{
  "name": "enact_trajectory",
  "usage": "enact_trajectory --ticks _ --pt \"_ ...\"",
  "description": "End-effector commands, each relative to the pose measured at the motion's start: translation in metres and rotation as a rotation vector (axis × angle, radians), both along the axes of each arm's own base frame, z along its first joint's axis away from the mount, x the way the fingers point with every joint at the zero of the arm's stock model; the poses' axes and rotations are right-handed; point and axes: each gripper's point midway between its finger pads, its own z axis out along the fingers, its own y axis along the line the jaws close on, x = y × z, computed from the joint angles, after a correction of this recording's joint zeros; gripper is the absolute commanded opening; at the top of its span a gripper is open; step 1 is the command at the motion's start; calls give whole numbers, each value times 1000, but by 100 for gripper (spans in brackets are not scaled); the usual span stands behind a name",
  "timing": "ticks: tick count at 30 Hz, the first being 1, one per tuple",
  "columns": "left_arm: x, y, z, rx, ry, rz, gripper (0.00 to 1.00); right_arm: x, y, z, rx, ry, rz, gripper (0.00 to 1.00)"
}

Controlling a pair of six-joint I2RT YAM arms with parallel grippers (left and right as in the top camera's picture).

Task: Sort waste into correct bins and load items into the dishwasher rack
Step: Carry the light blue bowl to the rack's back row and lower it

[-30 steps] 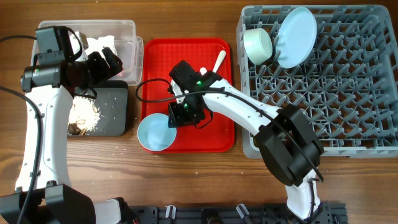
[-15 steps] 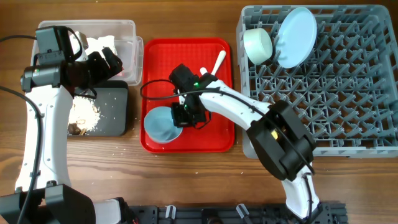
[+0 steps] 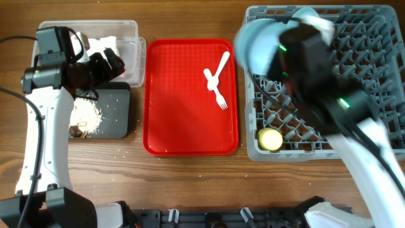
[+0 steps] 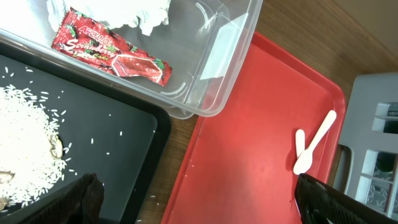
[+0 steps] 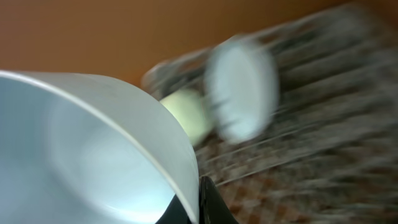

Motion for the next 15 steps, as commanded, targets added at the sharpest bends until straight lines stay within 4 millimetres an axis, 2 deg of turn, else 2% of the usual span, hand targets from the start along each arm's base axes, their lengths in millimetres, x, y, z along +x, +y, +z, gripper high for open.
enact_trajectory --ticks 1,3,10,15 --pt "2 4 6 16 -19 2 100 -13 -61 20 -294 -60 -283 4" --pt "2 4 6 16 -19 2 100 -7 -60 5 -352 -10 -284 4" --pt "2 4 6 17 -19 2 100 33 -57 -81 -702 240 -311 4" --pt "2 4 6 16 -19 2 100 51 -52 -132 -916 423 -222 4"
